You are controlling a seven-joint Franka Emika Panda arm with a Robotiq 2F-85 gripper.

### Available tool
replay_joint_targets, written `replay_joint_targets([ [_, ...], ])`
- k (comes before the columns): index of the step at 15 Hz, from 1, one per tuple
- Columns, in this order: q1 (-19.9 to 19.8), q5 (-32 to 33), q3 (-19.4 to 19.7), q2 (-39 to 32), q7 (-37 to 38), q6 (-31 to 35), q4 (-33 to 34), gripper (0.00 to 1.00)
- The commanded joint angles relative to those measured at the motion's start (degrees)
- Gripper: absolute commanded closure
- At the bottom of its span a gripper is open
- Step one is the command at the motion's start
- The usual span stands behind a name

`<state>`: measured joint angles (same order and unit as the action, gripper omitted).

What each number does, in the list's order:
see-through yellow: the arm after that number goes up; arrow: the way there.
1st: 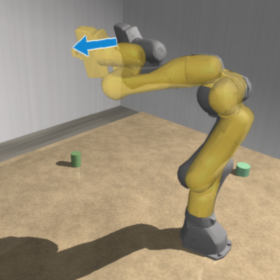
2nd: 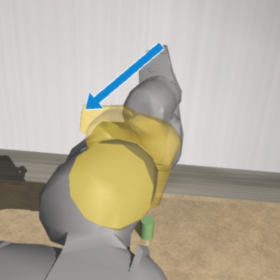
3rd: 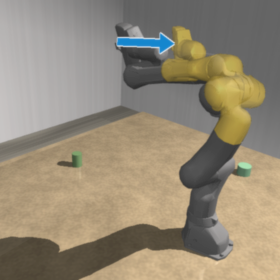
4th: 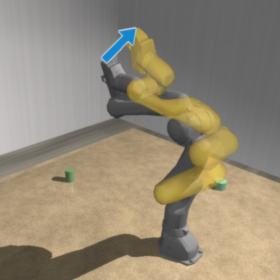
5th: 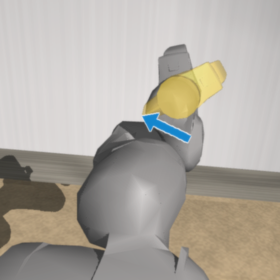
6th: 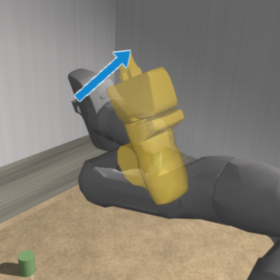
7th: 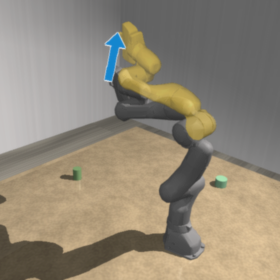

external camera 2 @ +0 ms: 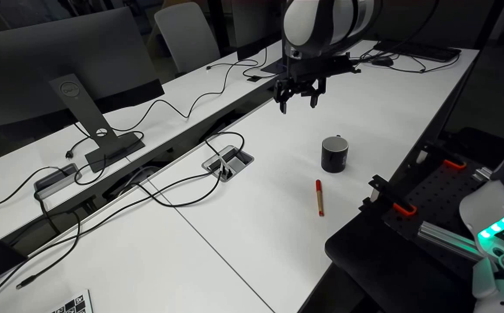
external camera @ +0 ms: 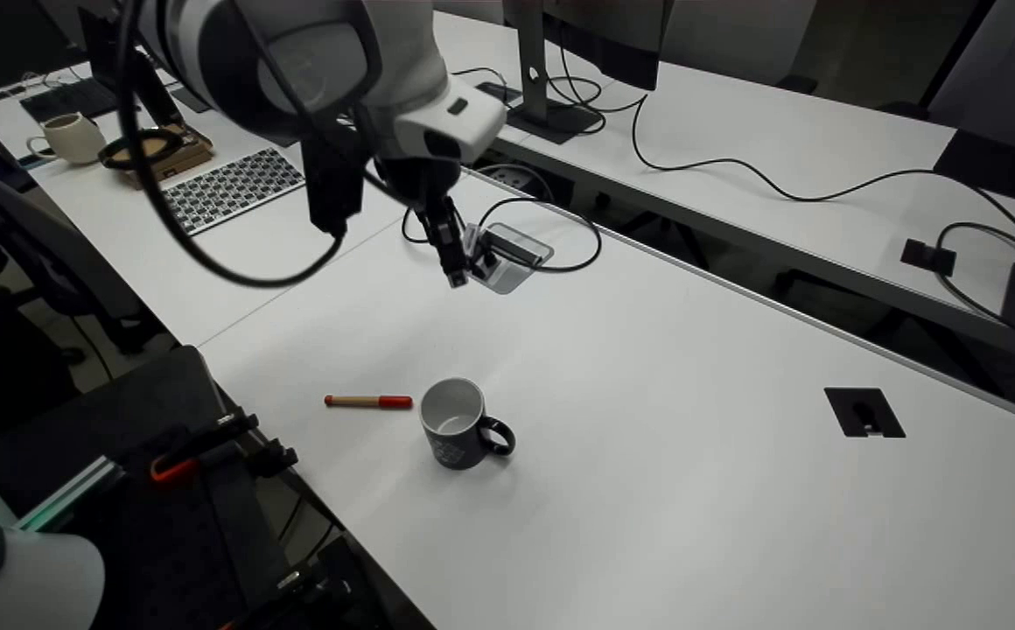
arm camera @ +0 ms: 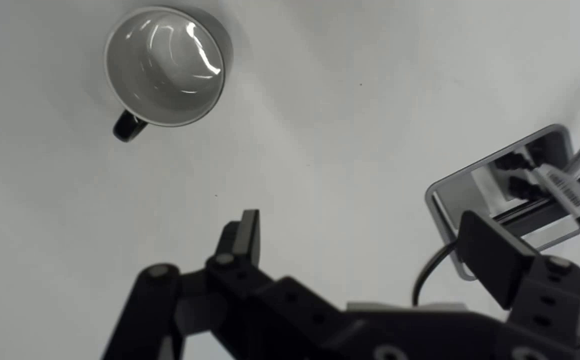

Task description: Move the mug slightly to the right

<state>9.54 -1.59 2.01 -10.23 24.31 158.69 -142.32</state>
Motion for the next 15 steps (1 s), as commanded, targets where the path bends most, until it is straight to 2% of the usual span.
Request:
replay_joint_targets([
  [1, 2.7, 7.3, -2.6, 4.6, 0.0, -9.7, 3.0, 0.00],
  [6, 2.6, 6.5, -8.8, 3.5, -10.7, -15.5, 7.1, 0.00],
  [12, 2.5, 9.0, -11.3, 1.3, -24.2, -17.0, 8.5, 0.00],
  [13, 2.5, 7.3, -11.1, 2.7, -20.3, -15.3, 6.6, 0.00],
  [15, 2.5, 7.8, -11.4, 2.1, -22.6, -15.3, 6.9, 0.00],
])
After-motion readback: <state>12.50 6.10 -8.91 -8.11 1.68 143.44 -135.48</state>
